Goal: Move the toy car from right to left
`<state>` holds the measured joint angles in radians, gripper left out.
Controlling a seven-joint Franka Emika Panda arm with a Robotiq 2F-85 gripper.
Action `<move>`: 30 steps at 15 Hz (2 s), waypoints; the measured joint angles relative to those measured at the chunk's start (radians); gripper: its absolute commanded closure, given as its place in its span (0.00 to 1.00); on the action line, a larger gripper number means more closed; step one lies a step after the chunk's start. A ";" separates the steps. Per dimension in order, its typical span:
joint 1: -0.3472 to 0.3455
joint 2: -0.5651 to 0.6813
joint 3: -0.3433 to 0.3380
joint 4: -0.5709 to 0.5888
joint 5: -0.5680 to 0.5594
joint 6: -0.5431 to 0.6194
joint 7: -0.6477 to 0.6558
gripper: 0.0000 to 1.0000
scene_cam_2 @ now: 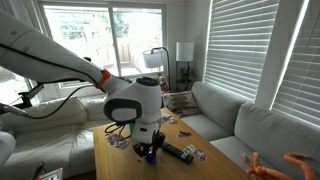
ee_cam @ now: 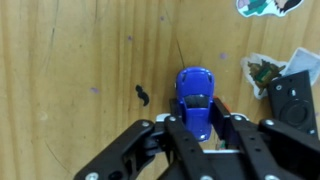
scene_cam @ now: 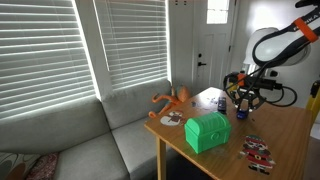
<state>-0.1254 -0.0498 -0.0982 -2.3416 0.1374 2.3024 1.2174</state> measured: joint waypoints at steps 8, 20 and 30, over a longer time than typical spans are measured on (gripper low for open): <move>0.029 0.005 0.027 0.004 0.027 0.013 0.120 0.90; -0.006 -0.022 -0.019 0.008 -0.014 0.022 -0.078 0.90; -0.120 -0.070 -0.109 0.044 -0.181 0.018 -0.493 0.90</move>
<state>-0.2458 -0.1201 -0.2069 -2.2977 -0.0440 2.3202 0.7248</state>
